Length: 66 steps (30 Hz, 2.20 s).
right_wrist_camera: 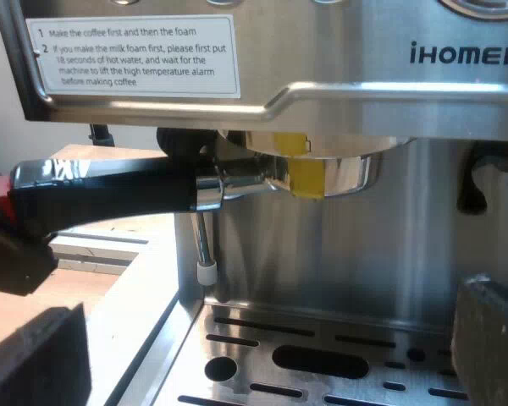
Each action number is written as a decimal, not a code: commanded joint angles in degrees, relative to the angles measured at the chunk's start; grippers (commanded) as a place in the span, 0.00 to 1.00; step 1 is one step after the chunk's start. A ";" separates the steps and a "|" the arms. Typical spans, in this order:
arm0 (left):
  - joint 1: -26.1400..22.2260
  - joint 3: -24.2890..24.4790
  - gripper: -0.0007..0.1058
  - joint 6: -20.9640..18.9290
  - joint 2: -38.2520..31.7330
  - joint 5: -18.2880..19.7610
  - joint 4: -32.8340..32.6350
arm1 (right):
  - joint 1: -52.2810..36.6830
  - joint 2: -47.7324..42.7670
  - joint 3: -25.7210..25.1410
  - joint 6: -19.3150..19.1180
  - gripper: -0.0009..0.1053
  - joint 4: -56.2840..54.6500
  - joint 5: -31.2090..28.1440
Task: Put the handle in the coffee machine
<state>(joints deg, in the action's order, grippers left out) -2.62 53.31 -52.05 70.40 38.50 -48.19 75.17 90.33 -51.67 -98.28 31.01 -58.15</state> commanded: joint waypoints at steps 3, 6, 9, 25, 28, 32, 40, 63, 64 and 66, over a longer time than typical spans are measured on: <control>0.03 3.97 0.01 -1.29 -1.39 8.08 5.93 | -0.33 0.08 -0.23 -0.94 0.83 0.46 0.20; 0.03 3.97 0.01 -1.29 -1.39 8.50 5.56 | -0.33 0.08 -0.23 -0.94 0.83 0.46 0.20; 0.03 3.97 0.01 -1.60 -1.39 10.06 5.59 | -0.33 0.08 -0.23 -0.94 0.83 0.46 0.20; -0.07 3.67 0.01 7.42 -1.39 11.49 -1.69 | -0.33 0.08 -0.23 -0.94 0.83 0.08 -1.25; -0.07 3.67 0.01 7.84 -1.39 11.49 -1.21 | -0.33 0.22 -0.23 -0.94 0.83 0.08 -1.23; -0.07 2.73 0.01 7.27 -1.39 11.49 2.44 | -0.33 0.34 -0.01 -0.94 0.83 0.08 -1.23; -0.07 0.99 0.01 4.29 -1.54 14.71 2.50 | -0.33 0.37 -0.01 -0.94 0.83 0.08 -2.25; -0.07 0.99 0.01 0.94 -2.93 23.17 2.90 | -1.55 0.51 -0.01 -0.94 0.83 0.08 -4.58; -0.07 0.99 0.01 0.94 -2.93 23.17 2.77 | -2.12 0.53 -0.01 -0.81 0.83 0.08 -4.58; -0.07 0.99 0.01 0.94 -2.93 23.17 2.77 | -3.45 1.01 -0.01 -0.76 0.82 0.08 -4.14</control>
<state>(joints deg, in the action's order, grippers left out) -3.44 52.53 -52.20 70.40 45.06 -49.61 72.23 90.98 -51.67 -98.50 30.76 -61.88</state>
